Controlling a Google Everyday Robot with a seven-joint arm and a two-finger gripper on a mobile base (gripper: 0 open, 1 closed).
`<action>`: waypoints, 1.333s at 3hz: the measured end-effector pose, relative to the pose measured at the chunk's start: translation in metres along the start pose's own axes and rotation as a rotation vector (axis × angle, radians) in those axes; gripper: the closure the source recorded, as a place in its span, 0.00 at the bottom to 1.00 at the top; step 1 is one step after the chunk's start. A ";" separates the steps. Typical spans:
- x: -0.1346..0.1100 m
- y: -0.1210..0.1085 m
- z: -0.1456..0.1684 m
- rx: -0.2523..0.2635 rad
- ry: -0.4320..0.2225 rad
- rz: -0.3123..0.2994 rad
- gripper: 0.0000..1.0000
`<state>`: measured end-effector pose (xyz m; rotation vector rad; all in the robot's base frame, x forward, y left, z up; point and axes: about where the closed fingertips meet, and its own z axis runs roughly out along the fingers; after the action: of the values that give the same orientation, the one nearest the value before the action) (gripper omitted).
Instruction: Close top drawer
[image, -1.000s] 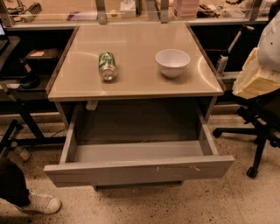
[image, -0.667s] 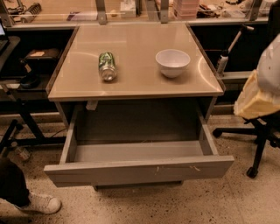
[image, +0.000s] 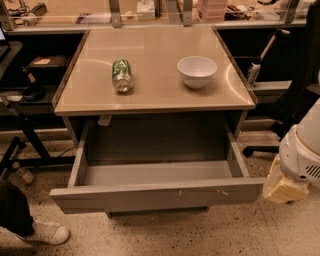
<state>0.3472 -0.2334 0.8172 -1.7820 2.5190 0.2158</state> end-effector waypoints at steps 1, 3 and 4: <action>0.000 0.000 0.000 0.000 -0.001 0.000 1.00; -0.013 0.018 0.092 -0.134 -0.057 0.071 1.00; -0.028 0.007 0.131 -0.183 -0.091 0.099 1.00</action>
Offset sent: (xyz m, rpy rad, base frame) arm -0.0316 0.0438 -0.1365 0.1482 0.1907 -0.0934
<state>0.3443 -0.1863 0.6915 -1.6629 2.5990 0.5363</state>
